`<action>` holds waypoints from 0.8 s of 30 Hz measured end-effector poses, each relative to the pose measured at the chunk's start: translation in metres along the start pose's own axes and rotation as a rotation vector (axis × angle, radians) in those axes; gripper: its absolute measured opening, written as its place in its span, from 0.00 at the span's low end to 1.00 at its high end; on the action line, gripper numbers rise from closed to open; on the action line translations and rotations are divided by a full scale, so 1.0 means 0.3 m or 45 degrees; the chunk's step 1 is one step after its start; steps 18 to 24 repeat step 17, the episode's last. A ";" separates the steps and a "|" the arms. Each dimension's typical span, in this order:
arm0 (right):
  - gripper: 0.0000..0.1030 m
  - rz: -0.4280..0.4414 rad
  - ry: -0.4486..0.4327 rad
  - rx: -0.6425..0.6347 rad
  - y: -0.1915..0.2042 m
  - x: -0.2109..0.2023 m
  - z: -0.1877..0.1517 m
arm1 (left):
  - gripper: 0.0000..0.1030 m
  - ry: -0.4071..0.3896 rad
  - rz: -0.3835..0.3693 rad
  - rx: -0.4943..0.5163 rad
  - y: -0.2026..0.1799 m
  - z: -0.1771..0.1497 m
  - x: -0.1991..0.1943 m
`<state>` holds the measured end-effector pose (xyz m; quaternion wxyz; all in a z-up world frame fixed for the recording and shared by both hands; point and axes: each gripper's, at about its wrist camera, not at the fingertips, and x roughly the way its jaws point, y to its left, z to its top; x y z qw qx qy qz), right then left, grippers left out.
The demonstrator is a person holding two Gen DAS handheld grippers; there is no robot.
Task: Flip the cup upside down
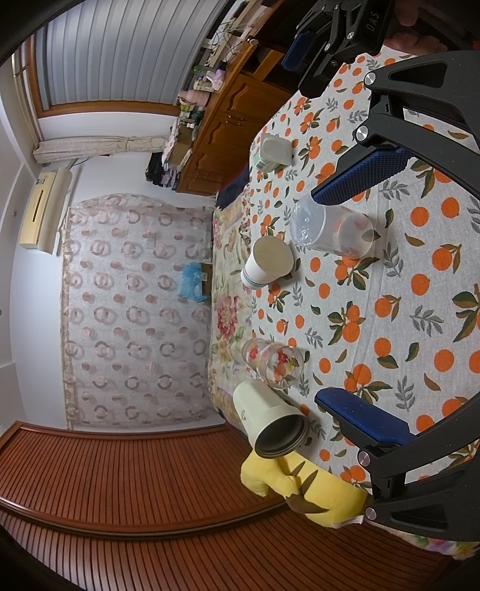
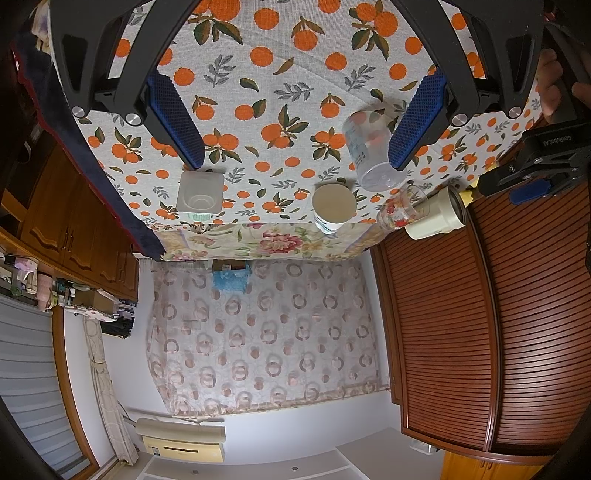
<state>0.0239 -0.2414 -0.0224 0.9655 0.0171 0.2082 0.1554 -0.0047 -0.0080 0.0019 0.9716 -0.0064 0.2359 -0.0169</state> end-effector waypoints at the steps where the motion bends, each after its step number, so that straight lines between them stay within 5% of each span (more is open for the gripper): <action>1: 0.97 0.000 0.000 0.000 -0.001 -0.001 0.001 | 0.93 0.000 0.000 0.000 0.001 -0.001 0.000; 24: 0.97 0.000 -0.001 0.002 -0.003 -0.001 0.001 | 0.93 -0.010 -0.004 0.001 -0.015 0.002 -0.003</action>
